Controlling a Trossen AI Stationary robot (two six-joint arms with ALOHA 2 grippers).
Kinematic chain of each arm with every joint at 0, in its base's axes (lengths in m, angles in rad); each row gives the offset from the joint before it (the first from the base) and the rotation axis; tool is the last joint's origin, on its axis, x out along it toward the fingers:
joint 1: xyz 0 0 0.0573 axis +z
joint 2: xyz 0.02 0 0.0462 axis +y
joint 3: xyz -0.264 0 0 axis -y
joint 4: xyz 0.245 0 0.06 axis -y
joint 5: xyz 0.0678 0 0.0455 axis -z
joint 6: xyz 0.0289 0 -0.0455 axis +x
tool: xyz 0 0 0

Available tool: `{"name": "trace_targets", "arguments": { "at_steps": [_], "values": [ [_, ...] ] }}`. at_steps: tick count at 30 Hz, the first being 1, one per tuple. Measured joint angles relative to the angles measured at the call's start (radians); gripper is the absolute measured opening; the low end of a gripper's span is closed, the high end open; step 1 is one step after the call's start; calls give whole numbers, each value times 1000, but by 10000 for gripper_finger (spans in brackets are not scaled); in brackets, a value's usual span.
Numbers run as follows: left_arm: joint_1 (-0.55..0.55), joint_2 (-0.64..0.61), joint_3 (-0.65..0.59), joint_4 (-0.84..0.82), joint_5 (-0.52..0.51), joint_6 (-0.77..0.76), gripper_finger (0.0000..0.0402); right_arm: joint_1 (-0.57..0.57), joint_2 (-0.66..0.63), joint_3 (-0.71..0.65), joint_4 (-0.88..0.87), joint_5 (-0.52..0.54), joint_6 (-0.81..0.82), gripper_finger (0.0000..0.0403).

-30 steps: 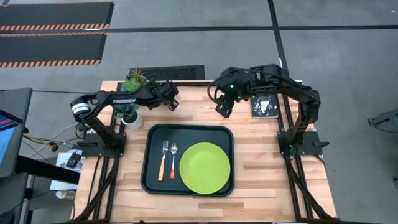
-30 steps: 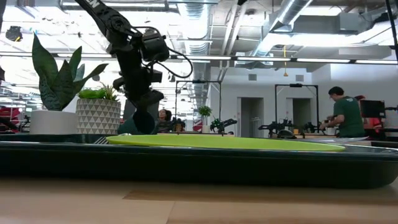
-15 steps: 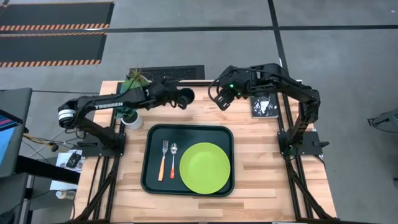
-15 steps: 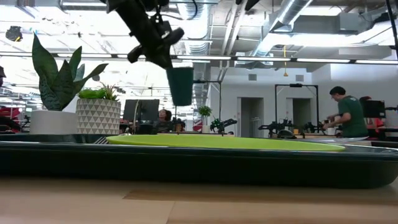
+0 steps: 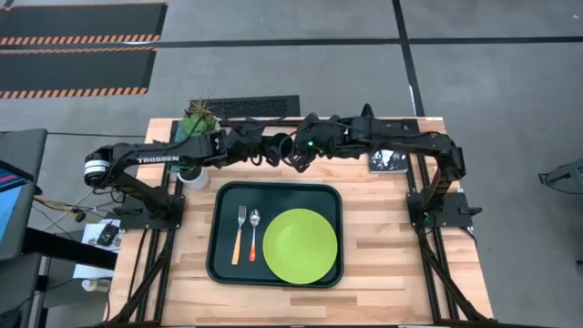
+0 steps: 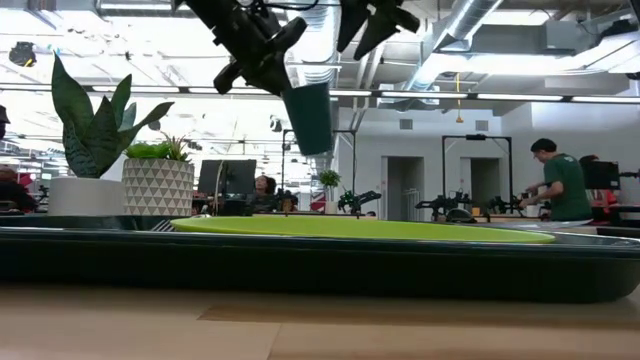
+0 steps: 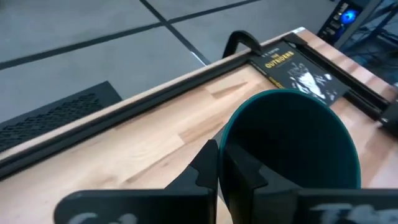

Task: Pick and place plate/cup/fork/spoon on tray
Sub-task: Put the blue cup on the black tray to the top right of the green plate

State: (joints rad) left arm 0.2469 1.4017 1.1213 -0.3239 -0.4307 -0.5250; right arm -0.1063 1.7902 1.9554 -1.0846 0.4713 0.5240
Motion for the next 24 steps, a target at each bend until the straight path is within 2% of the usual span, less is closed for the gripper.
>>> {"name": "trace_targets", "arguments": {
  "at_steps": [8, 13, 18, 24],
  "values": [
    [-45, 0, 0, 6, -32, -8, 0, -4, -1, -68, 68, -8, 0, 210],
    [-58, 0, 0, -14, -46, -11, 0, -3, -2, -68, 71, -49, 0, 210],
    [-68, 0, 0, -22, -44, -12, 0, 2, -1, -67, 69, -56, 0, 210],
    [-70, 0, 0, -23, 2, -14, 0, 2, -1, -67, 72, -122, 2, 210]
  ]
}}
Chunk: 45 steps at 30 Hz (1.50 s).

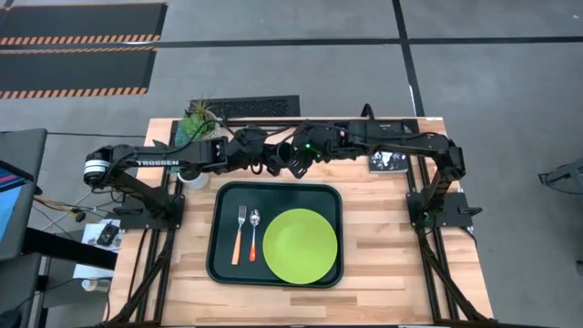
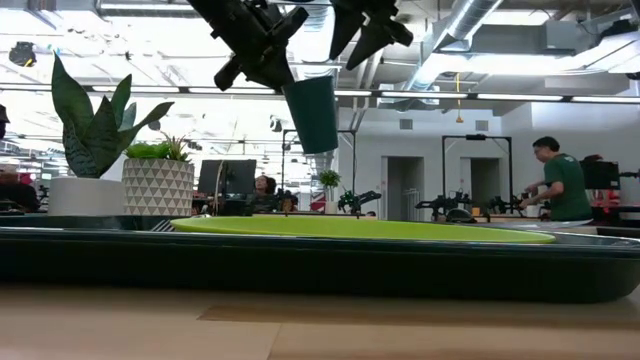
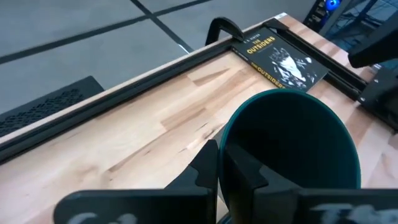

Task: Pick and place plate/cup/fork/spoon on tray
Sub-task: Put the blue cup on the black tray to the top right of the green plate

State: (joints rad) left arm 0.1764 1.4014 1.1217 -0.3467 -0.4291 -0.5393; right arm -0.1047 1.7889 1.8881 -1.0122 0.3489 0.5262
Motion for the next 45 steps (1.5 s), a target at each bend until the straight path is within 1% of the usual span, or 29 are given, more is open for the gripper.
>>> {"name": "trace_targets", "arguments": {
  "at_steps": [7, 10, 13, 14, 16, 19, 23, 27, 30, 33, 36, 38, 45],
  "values": [
    [0, 0, 0, 0, 39, 4, 0, 12, 0, 0, -1, -18, 0, 210],
    [0, 0, 0, -3, 121, 49, 0, 22, -2, 0, -17, -74, 0, 210],
    [-4, -1, 1, -48, 241, 92, 0, 41, -29, 0, -104, -147, 4, 210],
    [-10, -1, 1, -78, 263, 99, 0, 52, -46, 0, -149, -156, 18, 210],
    [-26, -1, 1, -148, 275, 107, 0, 82, -81, 1, -240, -154, 56, 210],
    [-55, -1, 1, -205, 267, 107, 0, 145, -131, 1, -358, -133, 131, 210],
    [-84, -1, 1, -178, 274, 105, 0, 252, -212, 1, -457, -65, 267, 210],
    [-86, 2, 1, -181, 270, 104, 0, 363, -271, 1, -538, 22, 450, 210],
    [-62, 23, 1, -111, 273, 128, 0, 430, -301, 1, -559, 83, 553, 210],
    [-28, 65, 2, -25, 326, 137, 0, 477, -314, 1, -558, 121, 598, 210],
    [-5, 113, 6, 21, 359, 135, 0, 500, -312, 1, -558, 128, 621, 210],
    [3, 149, 32, 18, 373, 143, 0, 515, -310, 1, -558, 128, 625, 210],
    [4, 307, 207, -21, 390, 261, 0, 544, -288, 2, -558, 127, 654, 210]
  ]
}}
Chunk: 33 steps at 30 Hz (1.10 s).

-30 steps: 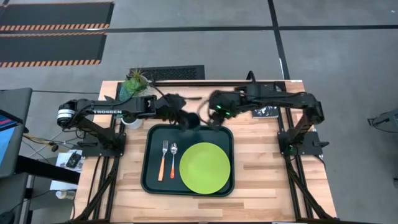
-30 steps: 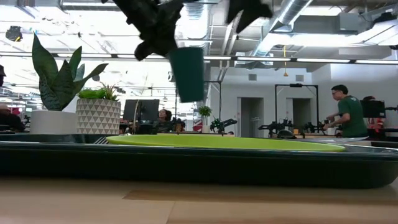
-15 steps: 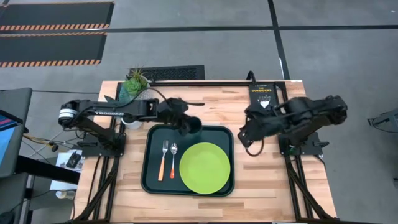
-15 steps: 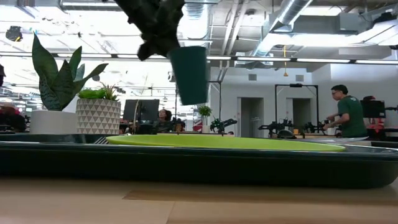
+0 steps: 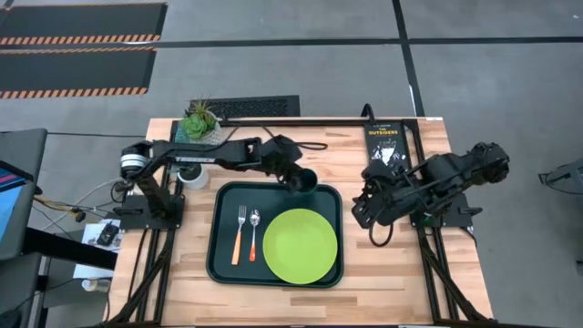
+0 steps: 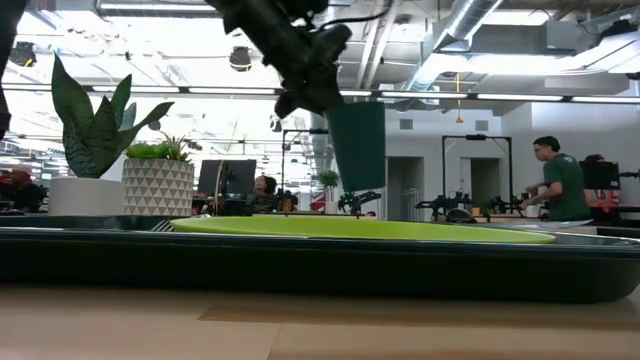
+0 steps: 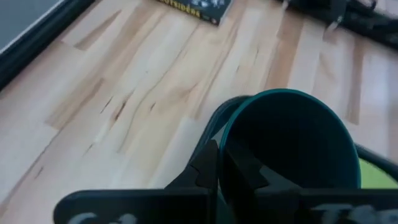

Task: Pick and place plate/cup/fork/spoon on tray
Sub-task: Put the blue cup on the black tray to the top right of the green plate

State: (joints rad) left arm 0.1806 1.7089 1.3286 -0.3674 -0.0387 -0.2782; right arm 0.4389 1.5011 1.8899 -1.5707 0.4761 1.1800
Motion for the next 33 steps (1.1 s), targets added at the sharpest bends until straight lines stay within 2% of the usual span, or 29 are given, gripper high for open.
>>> {"name": "trace_targets", "arguments": {
  "at_steps": [4, 8, 12, 23, 33],
  "values": [
    [0, 96, 115, -47, 2, 64, 0, 9, 13, -3, 2, -2, 24, 210],
    [0, 185, 212, -92, 54, 93, 0, 23, 15, 0, 3, -1, 34, 210],
    [0, 242, 269, -119, 83, 101, 0, 35, 22, -1, 2, -3, 59, 210],
    [9, 258, 219, -75, 162, 92, 0, 47, 26, -1, 1, -1, 80, 210],
    [17, 275, 202, -38, 136, 72, 0, 46, 26, -1, 0, 1, 76, 210]
  ]
}}
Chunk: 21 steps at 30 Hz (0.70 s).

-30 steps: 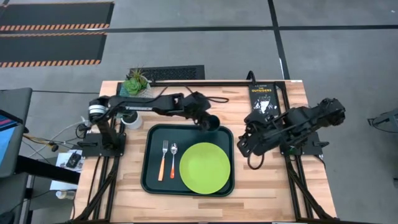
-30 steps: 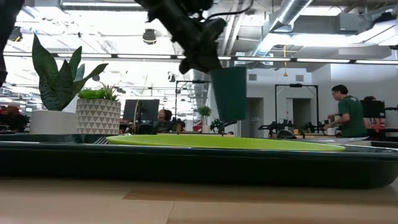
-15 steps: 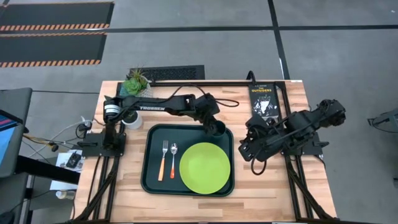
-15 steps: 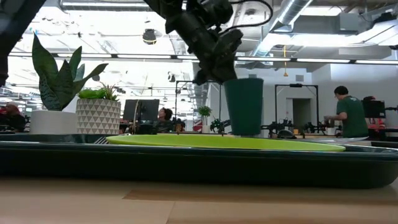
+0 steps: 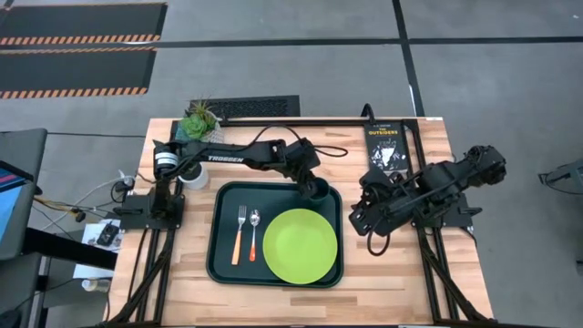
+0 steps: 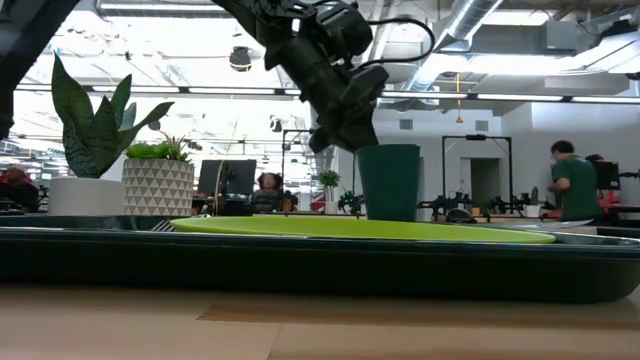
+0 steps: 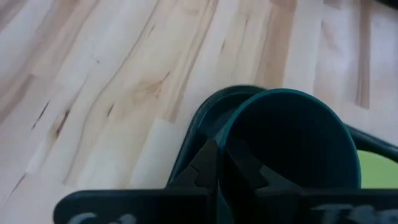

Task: Pick and place plate/cup/fork/spoon on tray
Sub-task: Put the blue cup on the black tray to the top right of the green plate

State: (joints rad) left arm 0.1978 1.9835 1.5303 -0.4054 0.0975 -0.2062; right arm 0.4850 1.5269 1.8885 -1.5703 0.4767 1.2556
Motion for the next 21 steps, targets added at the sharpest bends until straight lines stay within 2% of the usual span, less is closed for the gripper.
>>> {"name": "trace_targets", "arguments": {
  "at_steps": [12, 21],
  "values": [
    [-1, 0, -16, 8, 2, 6, 4, 0, 0, 0, 0, 0, -3, 210],
    [-1, 0, -16, 19, -17, 3, 45, 0, 0, 0, 0, 0, -7, 210]
  ]
}}
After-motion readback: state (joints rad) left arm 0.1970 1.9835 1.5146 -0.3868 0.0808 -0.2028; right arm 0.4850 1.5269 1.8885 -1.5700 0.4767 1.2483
